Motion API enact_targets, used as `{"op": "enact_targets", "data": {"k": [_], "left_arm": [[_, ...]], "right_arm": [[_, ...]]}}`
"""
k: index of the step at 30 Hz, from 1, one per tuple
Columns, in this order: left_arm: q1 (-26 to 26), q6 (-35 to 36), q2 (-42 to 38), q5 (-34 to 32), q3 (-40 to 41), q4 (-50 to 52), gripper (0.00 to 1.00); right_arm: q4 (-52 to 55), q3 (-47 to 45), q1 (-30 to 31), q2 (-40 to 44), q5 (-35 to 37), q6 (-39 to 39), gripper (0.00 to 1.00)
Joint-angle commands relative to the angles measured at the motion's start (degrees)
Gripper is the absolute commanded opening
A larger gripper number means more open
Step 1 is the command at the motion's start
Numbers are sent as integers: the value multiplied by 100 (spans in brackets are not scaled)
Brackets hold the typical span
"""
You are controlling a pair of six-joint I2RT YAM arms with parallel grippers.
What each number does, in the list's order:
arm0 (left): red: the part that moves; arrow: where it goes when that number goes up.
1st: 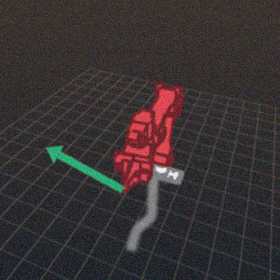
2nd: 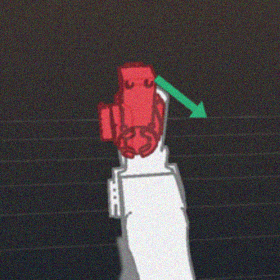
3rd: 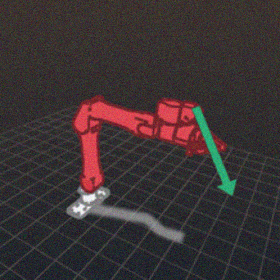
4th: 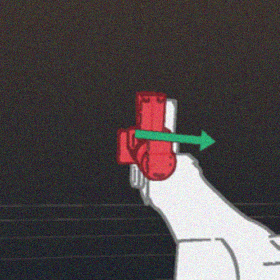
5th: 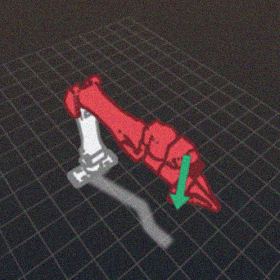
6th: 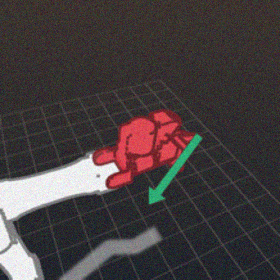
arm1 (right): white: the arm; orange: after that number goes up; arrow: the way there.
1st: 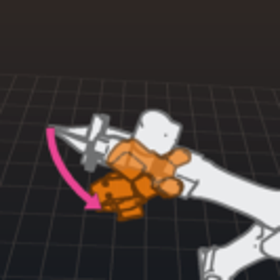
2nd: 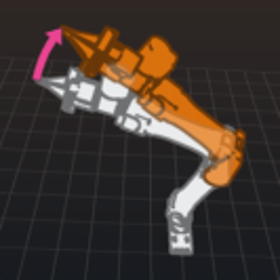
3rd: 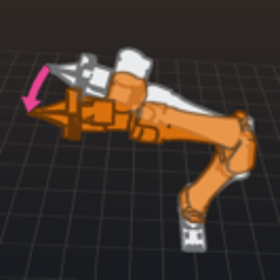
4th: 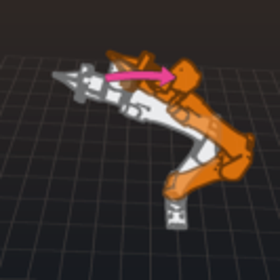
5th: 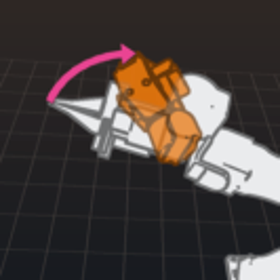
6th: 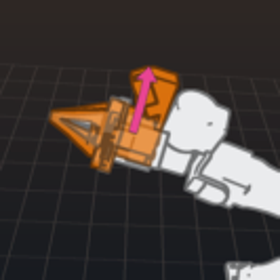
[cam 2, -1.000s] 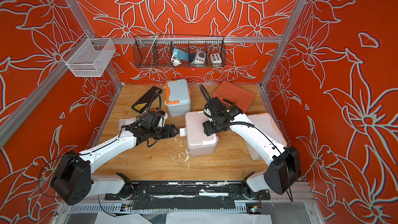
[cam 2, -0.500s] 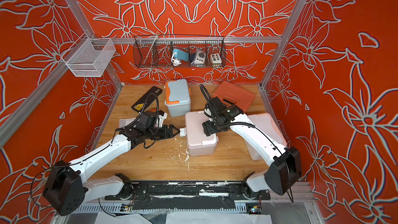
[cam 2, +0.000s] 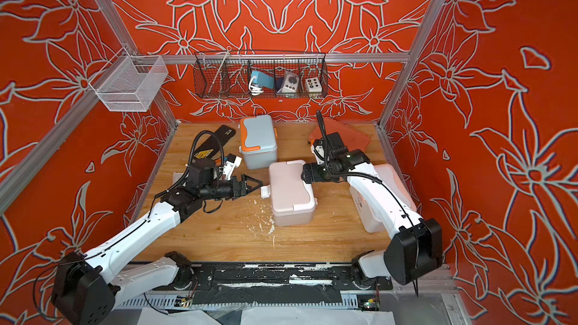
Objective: Open first aid kits and take out gauze
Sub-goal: Move the first aid kit to the center of the board, then open the lid of the first aid kit.
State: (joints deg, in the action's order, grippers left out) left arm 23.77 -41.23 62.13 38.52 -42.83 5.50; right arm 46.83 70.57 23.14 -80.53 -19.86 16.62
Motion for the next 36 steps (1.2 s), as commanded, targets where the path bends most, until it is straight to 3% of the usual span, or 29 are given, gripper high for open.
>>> {"op": "enact_targets", "data": {"k": [1,12,19,36], "left_arm": [[-64,-112,-78,243,102,-281,91],[-275,14,-26,182,190,-118,91],[-366,171,48,115,160,146,91],[-448,-402,569,939,273,-622,91]], "right_arm": [[-323,-254,31,-191,-1018,104,85],[-546,-645,961,-81,-1124,390,83],[-423,-648,991,230,-330,586,82],[-499,-597,996,170,-651,441,80]]}}
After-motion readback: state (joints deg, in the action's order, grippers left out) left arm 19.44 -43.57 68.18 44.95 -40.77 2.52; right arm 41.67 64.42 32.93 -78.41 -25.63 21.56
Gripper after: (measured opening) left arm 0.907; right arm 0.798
